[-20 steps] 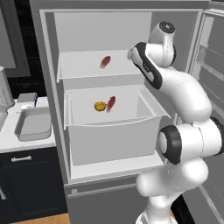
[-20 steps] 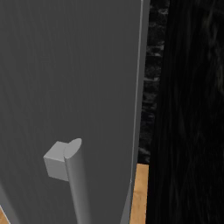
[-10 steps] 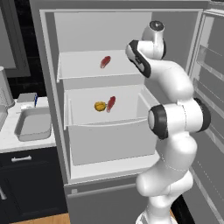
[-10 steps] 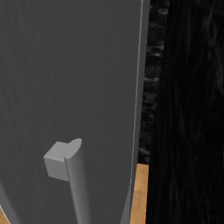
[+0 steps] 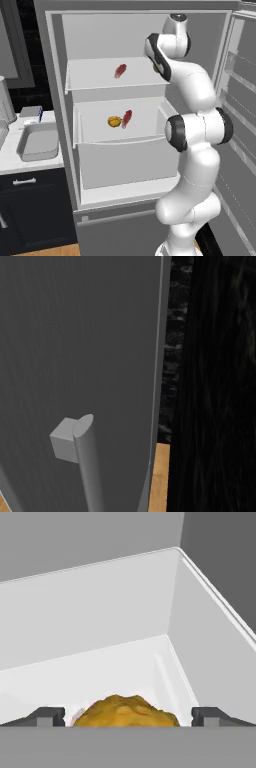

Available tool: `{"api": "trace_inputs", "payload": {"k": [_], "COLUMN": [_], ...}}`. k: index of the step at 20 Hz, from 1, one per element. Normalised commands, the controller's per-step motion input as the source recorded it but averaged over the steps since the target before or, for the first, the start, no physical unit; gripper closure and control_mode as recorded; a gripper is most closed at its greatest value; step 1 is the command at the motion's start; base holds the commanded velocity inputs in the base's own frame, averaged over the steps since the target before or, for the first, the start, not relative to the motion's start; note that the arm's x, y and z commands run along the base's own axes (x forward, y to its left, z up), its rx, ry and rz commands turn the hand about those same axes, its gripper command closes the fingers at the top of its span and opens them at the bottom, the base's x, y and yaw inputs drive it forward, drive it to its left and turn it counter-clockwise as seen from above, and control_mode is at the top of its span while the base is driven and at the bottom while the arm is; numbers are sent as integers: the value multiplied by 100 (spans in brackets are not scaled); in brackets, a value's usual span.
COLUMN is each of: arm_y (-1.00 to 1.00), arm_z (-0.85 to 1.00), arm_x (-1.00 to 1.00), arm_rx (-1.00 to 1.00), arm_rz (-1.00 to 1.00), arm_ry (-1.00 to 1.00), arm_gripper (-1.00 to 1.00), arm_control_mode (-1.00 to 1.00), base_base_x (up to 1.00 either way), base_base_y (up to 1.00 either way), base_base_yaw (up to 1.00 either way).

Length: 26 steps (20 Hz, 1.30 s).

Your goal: Place one squash and one steak in each tupperware on the nearby counter, to pack two identical lunches.

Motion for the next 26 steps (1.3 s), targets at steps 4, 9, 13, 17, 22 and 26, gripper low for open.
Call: {"api": "trace_inputs", "payload": {"k": [4, 9, 13, 17, 22, 26], "arm_y": [0, 6, 3, 0, -5, 0], "arm_z": [-33, -40, -18, 3, 13, 0], "arm_x": [-57, -5, 26, 24, 2, 1], "arm_rx": [0, 0, 0, 1, 4, 0], "arm_rz": [0, 0, 0, -2, -4, 0], "arm_ry": [0, -2, -7, -15, -13, -3], "arm_gripper": [-100, -100, -100, -100, -100, -100], "arm_control_mode": [-100, -100, -100, -100, -100, -100], "base_base_x": [0, 0, 0, 0, 0, 0], "base_base_y": [0, 0, 0, 0, 0, 0], "base_base_yaw": [0, 0, 0, 0, 0, 0]}}
